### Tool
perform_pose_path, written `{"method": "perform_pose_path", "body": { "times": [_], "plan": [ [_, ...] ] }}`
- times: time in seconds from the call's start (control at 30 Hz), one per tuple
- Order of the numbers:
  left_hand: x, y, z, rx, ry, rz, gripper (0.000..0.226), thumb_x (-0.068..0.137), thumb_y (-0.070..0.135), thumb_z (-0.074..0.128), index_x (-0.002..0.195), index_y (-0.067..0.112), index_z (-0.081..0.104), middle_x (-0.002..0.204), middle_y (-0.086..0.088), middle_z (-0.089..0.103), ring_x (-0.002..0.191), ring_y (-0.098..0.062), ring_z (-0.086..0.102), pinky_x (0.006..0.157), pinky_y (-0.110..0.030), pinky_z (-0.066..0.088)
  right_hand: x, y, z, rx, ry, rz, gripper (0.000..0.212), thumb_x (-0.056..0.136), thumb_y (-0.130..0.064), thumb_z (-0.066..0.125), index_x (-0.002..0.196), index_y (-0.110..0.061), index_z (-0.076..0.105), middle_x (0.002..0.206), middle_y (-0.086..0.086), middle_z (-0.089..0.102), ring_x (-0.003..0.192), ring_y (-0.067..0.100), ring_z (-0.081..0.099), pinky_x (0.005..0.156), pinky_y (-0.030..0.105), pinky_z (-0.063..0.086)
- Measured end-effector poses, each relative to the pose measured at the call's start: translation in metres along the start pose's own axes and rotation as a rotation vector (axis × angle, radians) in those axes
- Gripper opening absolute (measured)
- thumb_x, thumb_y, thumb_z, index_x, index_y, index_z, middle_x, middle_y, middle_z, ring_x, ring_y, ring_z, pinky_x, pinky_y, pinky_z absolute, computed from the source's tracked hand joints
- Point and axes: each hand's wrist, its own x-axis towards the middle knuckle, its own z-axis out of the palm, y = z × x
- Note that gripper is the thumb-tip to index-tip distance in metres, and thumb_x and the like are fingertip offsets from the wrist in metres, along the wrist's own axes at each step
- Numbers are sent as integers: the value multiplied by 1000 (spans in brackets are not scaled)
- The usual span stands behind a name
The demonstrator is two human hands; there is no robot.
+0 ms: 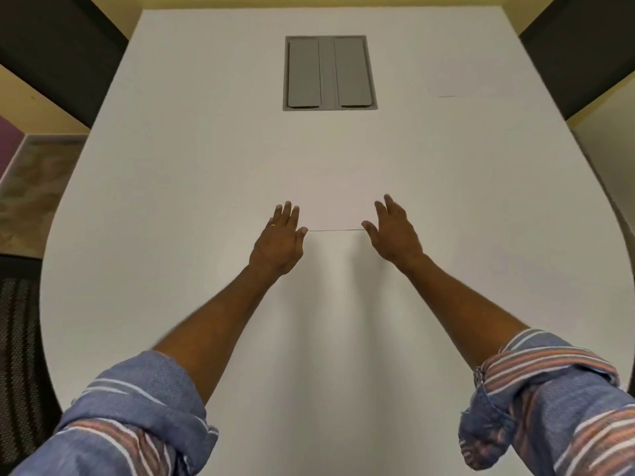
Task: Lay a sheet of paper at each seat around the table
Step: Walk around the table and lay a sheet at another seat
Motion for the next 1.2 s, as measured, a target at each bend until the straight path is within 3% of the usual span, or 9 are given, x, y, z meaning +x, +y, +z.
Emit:
{"method": "perform_pose_path", "body": {
  "times": [0.3, 0.5, 0.6, 0.67, 0.77, 0.9, 1.07, 1.2],
  "plan": [
    [59, -14, 42, -79, -174, -15, 57, 108, 34, 29, 157, 9, 16, 167, -7, 5, 154, -24, 2, 122, -39, 12, 53, 31, 35, 140, -46, 133, 55, 101, -35, 48, 149, -10, 36, 162, 13, 16, 145, 35, 19, 112, 47, 31],
    [85, -27, 68, -30, -161, 4, 62, 105, 46, 31, 156, 11, 23, 166, -9, 9, 154, -25, 6, 124, -43, 14, 72, 36, 52, 157, -40, 179, 55, 100, -30, 53, 148, -10, 35, 160, 14, 19, 141, 37, 23, 109, 44, 32],
    [87, -29, 77, 15, -120, 2, 62, 104, 49, 31, 155, 13, 28, 166, -7, 14, 153, -25, 10, 122, -44, 18, 79, 34, 57, 192, 22, 211, 56, 97, -28, 57, 146, -10, 37, 158, 12, 22, 138, 35, 26, 109, 45, 32],
    [87, -27, 79, 6, -58, -13, 60, 103, 51, 33, 153, 15, 35, 164, -5, 21, 152, -24, 17, 119, -44, 23, 83, 32, 56, 283, 119, 255, 53, 94, -23, 62, 142, -10, 43, 156, 11, 24, 136, 32, 27, 108, 37, 30],
    [87, -27, 80, 10, -7, 0, 58, 103, 51, 35, 149, 16, 41, 162, -5, 28, 150, -25, 23, 117, -45, 29, 88, 31, 49, 382, 282, 312, 47, 88, -14, 68, 131, -11, 51, 149, 9, 31, 129, 28, 35, 96, 20, 28],
    [86, -27, 80, 1, 11, 0, 57, 102, 52, 36, 147, 17, 44, 161, -5, 31, 149, -26, 26, 115, -46, 32, 89, 28, 39, 502, 388, 386, 45, 81, -3, 70, 123, -11, 53, 130, 6, 46, 98, 23, 60, 88, 23, 41],
    [86, -25, 77, -45, -24, -15, 60, 102, 52, 36, 150, 15, 40, 163, -4, 25, 151, -24, 19, 120, -42, 25, 87, 22, 26, 522, 363, 509, 36, 81, -7, 73, 115, -10, 61, 88, 2, 67, 80, 14, 58, 89, 26, 40],
    [85, -25, 68, -174, -75, -42, 68, 101, 52, 39, 155, 13, 25, 166, -4, 15, 153, -21, 12, 121, -41, 20, 83, 17, 13, 535, 376, 506, 23, 84, -13, 73, 107, -11, 70, 92, 0, 71, 83, 13, 63, 86, 22, 43]
  ]
}}
